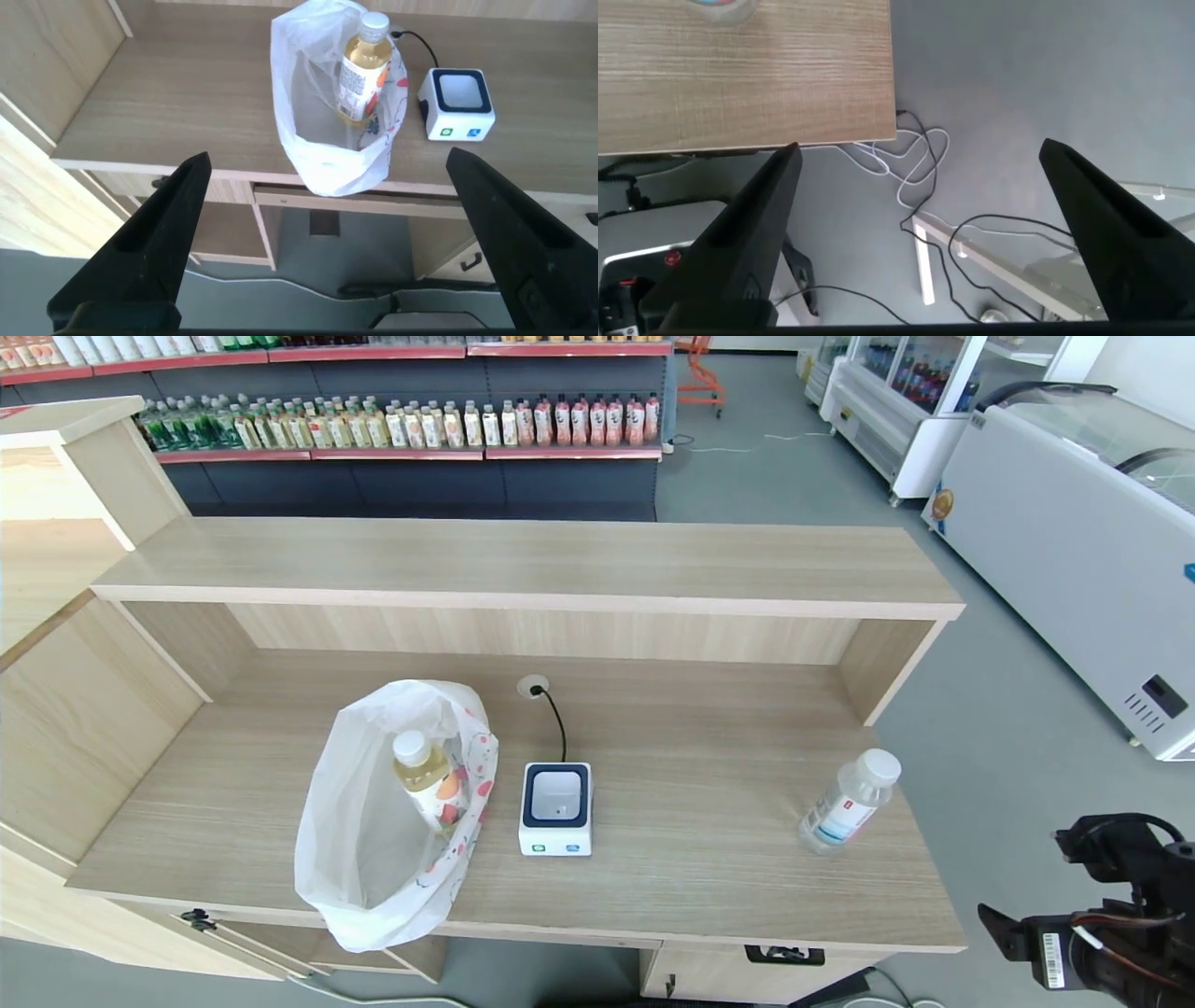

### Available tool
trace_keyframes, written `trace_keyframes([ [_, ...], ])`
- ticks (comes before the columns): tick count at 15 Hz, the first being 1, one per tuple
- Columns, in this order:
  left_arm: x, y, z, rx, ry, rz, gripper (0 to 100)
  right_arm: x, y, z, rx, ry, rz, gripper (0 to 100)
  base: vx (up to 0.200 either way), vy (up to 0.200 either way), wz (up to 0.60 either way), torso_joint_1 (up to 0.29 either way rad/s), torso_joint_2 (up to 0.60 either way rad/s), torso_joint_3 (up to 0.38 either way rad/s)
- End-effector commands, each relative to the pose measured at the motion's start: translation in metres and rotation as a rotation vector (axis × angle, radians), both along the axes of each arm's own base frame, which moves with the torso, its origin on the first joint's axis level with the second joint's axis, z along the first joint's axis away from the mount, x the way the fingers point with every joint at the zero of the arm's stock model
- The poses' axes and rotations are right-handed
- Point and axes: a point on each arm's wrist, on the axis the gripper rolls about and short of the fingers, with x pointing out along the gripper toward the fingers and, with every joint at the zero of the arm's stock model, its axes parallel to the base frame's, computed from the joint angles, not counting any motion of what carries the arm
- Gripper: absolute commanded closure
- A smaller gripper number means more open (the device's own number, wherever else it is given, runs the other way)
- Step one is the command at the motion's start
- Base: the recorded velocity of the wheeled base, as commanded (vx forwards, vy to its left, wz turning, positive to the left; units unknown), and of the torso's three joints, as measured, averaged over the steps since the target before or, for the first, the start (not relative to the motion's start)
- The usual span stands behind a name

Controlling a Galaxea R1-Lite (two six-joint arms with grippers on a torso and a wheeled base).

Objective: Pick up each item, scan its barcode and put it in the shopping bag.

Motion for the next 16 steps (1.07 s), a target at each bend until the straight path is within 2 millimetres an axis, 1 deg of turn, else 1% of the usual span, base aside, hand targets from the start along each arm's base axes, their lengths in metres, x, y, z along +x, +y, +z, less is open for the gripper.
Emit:
trace_keyframes([
  [1,0.0,0.0,0.0,0.0,0.0,0.001,0,0.019,0.009,-0.002,0.069,-0.008,0.06,0,0.0,0.0,0.0,0.0,0.0,0.0],
  [2,0.0,0.0,0.0,-0.002,0.0,0.001,0,0.027,0.013,-0.004,0.092,-0.018,0.072,0,0.0,0.0,0.0,0.0,0.0,0.0],
  [3,0.0,0.0,0.0,0.0,0.0,0.001,0,0.043,0.015,-0.012,0.095,-0.028,0.073,0,0.0,0.0,0.0,0.0,0.0,0.0],
  [5,0.0,0.0,0.0,0.0,0.0,0.001,0,0.062,0.017,-0.025,0.07,-0.062,0.064,0,0.0,0.0,0.0,0.0,0.0,0.0],
  [7,0.0,0.0,0.0,0.0,0.0,0.001,0,0.075,0.021,-0.039,0.076,-0.093,0.083,0,0.0,0.0,0.0,0.0,0.0,0.0],
  [10,0.0,0.0,0.0,0.0,0.0,0.001,0,0.094,0.036,-0.051,0.102,-0.142,0.16,0,0.0,0.0,0.0,0.0,0.0,0.0],
  [12,0.0,0.0,0.0,0.0,0.0,0.001,0,0.108,0.042,-0.058,0.104,-0.168,0.172,0,0.0,0.0,0.0,0.0,0.0,0.0],
  [16,0.0,0.0,0.0,0.0,0.0,0.001,0,0.128,0.056,-0.062,0.117,-0.225,0.212,0,0.0,0.0,0.0,0.0,0.0,0.0],
])
